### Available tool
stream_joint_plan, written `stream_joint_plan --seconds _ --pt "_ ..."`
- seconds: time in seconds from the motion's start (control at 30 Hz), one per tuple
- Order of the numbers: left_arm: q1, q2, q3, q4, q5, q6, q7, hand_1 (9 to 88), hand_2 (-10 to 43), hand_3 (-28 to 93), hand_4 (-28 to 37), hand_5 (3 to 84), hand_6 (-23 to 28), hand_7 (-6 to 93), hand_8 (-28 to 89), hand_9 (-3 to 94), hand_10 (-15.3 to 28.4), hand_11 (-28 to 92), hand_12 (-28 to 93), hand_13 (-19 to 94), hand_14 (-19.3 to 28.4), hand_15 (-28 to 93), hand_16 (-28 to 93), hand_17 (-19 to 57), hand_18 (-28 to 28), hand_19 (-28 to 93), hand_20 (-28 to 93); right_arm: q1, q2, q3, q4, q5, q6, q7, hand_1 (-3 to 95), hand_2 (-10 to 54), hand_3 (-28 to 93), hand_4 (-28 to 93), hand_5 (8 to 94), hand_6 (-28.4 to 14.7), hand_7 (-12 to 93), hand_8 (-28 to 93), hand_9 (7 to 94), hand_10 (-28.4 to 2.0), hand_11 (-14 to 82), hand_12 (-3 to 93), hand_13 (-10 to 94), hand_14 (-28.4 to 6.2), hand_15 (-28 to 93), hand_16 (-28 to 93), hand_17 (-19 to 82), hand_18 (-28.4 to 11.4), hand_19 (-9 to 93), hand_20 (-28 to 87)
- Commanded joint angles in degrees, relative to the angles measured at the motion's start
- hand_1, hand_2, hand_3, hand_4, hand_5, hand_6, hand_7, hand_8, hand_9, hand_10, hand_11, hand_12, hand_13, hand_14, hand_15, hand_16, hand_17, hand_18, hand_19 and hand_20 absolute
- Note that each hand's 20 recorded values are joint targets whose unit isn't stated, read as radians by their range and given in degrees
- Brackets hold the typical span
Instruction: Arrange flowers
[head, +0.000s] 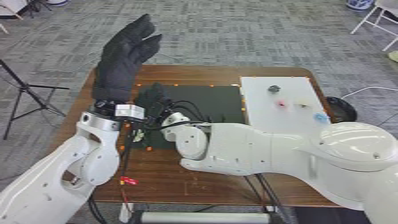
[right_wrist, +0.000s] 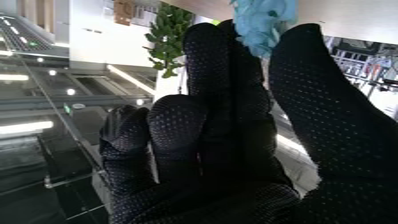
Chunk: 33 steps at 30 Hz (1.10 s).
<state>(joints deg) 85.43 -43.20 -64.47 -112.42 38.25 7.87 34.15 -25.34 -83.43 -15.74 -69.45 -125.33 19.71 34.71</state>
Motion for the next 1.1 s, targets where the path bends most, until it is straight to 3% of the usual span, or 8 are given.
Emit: stream_joint_plan --seconds 0.03,0.3,0.4,0.53,0.93,1.07,1.1 --pt "-1.2 -0.7 0.8 0.2 -0.13 -0.07 0.62 25.0 -0.9 67 -25.0 33.4 3.4 15.2 -7 25.5 11.9 19 20 21 14.6 27 6 -9.8 20.4 38 12 -0.1 0.4 0.7 -0.5 -0.8 -0.7 0.1 39.6 -9.5 78 -28 63.7 1.5 40 1 69.1 -7.7 31.6 40.9 58 -9.6 83 38 29 -19.8 88 59" --pt "-1.8 -0.97 1.33 0.52 -0.16 0.07 0.65 25.2 -0.9 67 -24.7 33.4 3.4 15.3 -7 25.3 12.1 19 20 21 14.5 27 6 -9.7 20.4 38 12 -0.3 0.6 0.9 -0.6 -0.7 -0.7 0.0 36.9 -9.5 80 -28 63.2 1.7 37 0 66.9 -8.7 35.2 35.1 58 -9.8 83 38 29 -19.9 88 59" --pt "-1.9 -1.01 1.43 0.58 -0.2 0.13 0.75 25.1 -1.0 67 -24.7 33.4 3.4 15.2 -7 25.3 12.1 19 20 21 14.5 27 6 -9.7 20.4 38 12 -0.2 0.5 0.8 -0.7 -0.6 -0.4 0.1 35.2 -9.5 82 -28 62.3 1.8 35 -5 65.2 -9.5 38.2 28.7 57 -10.0 83 37 28 -20.0 88 59" --pt "-1.9 -1.07 1.5 0.61 -0.17 0.0 0.8 25.1 -1.0 67 -24.7 33.5 3.4 15.2 -7 25.3 12.0 19 20 21 14.6 27 6 -9.7 20.3 38 12 -0.2 0.6 0.9 -0.9 -0.6 -0.4 0.5 34.1 -9.5 83 -28 62.2 1.8 35 -12 64.6 -9.6 37.7 27.9 57 -10.0 83 37 28 -20.0 88 59" --pt "0.2 -0.73 -0.35 -0.1 -0.2 -0.08 0.9 25.2 -0.9 67 -25.0 33.5 3.4 15.2 -7 25.4 12.1 20 19 21 14.7 27 6 -9.7 20.4 38 12 -0.2 2.8 2.6 -3.8 0.4 1.8 1.1 32.3 -9.5 85 -28 55.6 0.0 33 -16 59.2 -10.6 37.2 27.3 55 -10.3 82 36 28 -20.2 88 58" --pt "1.9 -0.81 -1.68 -0.58 -0.13 -0.33 0.71 25.2 -0.9 67 -25.1 33.5 3.4 15.2 -7 25.4 12.2 19 19 21 14.7 27 6 -9.7 20.4 38 12 -0.7 3.9 4.0 -4.7 0.7 -2.5 2.8 32.9 -9.5 86 -28 51.4 -1.5 32 -15 56.5 -11.5 35.0 25.9 54 -10.6 81 35 28 -20.2 88 58" --pt "1.1 -1.46 -1.15 0.15 0.08 -0.65 0.1 25.2 -0.9 67 -25.1 33.5 3.4 15.2 -7 25.5 12.2 19 19 21 14.7 27 6 -9.7 20.4 38 12 -1.4 5.5 5.8 -4.2 0.5 -4.3 2.3 34.0 -9.5 88 -27 50.5 -2.0 31 -15 55.5 -11.6 33.3 25.1 54 -10.7 81 35 28 -20.3 88 58"
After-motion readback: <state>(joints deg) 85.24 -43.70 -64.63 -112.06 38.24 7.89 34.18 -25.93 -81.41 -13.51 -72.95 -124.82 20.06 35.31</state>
